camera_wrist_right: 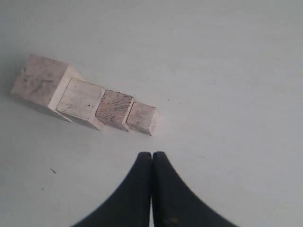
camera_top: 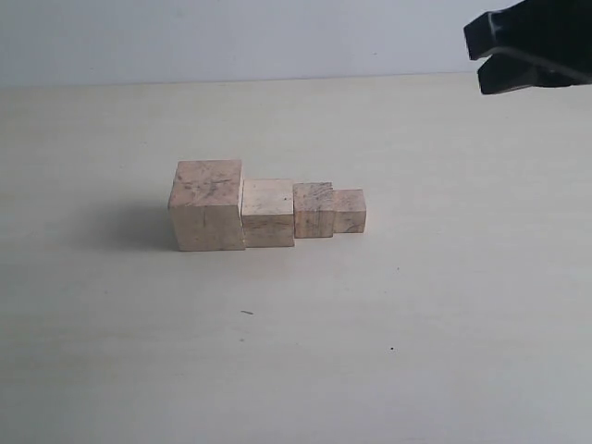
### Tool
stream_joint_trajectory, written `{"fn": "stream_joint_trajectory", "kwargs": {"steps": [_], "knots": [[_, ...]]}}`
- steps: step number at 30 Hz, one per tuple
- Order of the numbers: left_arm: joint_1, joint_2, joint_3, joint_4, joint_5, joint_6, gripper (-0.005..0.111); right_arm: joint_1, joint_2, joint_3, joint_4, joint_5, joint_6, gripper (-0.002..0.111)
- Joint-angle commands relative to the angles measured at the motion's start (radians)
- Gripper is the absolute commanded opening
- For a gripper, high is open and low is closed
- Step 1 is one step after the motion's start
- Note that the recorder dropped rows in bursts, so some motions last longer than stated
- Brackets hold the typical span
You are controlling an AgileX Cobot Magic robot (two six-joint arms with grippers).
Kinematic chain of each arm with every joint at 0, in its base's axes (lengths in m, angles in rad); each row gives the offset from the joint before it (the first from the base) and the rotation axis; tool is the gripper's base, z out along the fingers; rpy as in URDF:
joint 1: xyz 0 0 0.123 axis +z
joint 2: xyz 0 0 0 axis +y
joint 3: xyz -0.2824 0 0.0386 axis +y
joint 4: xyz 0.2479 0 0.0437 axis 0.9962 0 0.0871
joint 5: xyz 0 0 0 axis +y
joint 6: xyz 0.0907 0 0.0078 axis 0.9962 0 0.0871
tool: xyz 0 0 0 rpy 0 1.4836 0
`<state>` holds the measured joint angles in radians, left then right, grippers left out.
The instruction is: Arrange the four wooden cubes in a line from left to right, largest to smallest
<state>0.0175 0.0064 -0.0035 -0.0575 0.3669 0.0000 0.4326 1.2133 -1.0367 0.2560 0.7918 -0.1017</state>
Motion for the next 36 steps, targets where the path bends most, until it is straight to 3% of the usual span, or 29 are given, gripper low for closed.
{"fn": "stream_joint_trajectory", "kwargs": {"steps": [1, 10, 13, 16, 21, 25, 29, 36], "knots": [[-0.007, -0.006, 0.004, -0.006, -0.013, 0.000, 0.000, 0.004, -0.086, 0.005, 0.005, 0.003, 0.000, 0.000], [-0.007, -0.006, 0.004, -0.006, -0.013, 0.000, 0.000, -0.003, -0.212, 0.005, -0.061, -0.016, -0.003, 0.000], [-0.007, -0.006, 0.004, -0.006, -0.013, 0.000, 0.000, -0.109, -0.332, 0.028, -0.073, -0.057, -0.003, 0.000], [-0.007, -0.006, 0.004, -0.006, -0.013, 0.000, 0.000, -0.215, -0.446, 0.131, -0.068, -0.186, -0.003, 0.000], [-0.007, -0.006, 0.004, -0.006, -0.013, 0.000, 0.000, -0.361, -0.695, 0.450, -0.070, -0.497, -0.003, 0.000], [-0.007, -0.006, 0.004, -0.006, -0.013, 0.000, 0.000, -0.449, -0.853, 0.651, -0.076, -0.609, -0.003, 0.000], [-0.007, -0.006, 0.004, -0.006, -0.013, 0.000, 0.000, -0.485, -0.969, 0.783, -0.076, -0.670, -0.003, 0.000], [-0.007, -0.006, 0.004, -0.006, -0.013, 0.000, 0.000, -0.485, -1.040, 0.861, -0.076, -0.668, -0.003, 0.000]]}}
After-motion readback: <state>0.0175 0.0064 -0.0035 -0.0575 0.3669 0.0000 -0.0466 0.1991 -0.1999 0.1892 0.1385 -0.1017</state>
